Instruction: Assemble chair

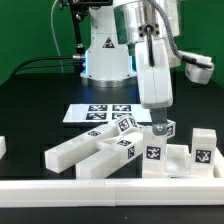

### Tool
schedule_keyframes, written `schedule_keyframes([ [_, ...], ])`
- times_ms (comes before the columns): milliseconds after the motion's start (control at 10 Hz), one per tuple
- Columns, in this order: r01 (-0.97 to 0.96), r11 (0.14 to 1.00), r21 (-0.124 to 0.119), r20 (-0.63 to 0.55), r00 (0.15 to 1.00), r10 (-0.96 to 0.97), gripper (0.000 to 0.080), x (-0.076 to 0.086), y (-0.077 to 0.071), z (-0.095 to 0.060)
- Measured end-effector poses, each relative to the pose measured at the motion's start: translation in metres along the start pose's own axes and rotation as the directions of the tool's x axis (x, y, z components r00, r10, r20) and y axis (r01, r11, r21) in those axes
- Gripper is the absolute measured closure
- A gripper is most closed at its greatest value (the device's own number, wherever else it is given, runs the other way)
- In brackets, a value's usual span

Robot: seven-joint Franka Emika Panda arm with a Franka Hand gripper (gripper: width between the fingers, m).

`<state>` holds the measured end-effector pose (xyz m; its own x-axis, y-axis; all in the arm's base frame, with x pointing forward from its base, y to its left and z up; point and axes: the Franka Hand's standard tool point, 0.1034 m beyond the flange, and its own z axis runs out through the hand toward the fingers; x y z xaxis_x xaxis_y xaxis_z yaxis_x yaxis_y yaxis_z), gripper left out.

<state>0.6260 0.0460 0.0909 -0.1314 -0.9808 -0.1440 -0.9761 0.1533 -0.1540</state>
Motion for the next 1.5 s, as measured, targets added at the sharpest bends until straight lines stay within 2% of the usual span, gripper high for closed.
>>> schedule_keyframes([
  [400, 0.127, 0.992, 0.0, 0.002, 0.992, -0.127, 0.0151, -0.002, 0.002, -0.001],
  [700, 0.502, 0.865, 0.006, -0.005, 0.865, -0.502, 0.0151, -0.002, 0.011, -0.003],
  [1100, 0.706, 0.708, 0.003, -0.012, 0.708, -0.706, 0.0151, -0.002, 0.015, -0.004],
  [1300, 0.806, 0.592, 0.0, -0.016, 0.592, -0.806, 0.0151, -0.002, 0.015, -0.004],
  [1400, 0.895, 0.445, 0.002, -0.041, 0.445, -0.895, 0.0151, -0.001, 0.019, -0.007],
  [1500, 0.947, 0.32, -0.008, -0.048, 0.319, -0.947, 0.0151, 0.003, 0.024, -0.006],
])
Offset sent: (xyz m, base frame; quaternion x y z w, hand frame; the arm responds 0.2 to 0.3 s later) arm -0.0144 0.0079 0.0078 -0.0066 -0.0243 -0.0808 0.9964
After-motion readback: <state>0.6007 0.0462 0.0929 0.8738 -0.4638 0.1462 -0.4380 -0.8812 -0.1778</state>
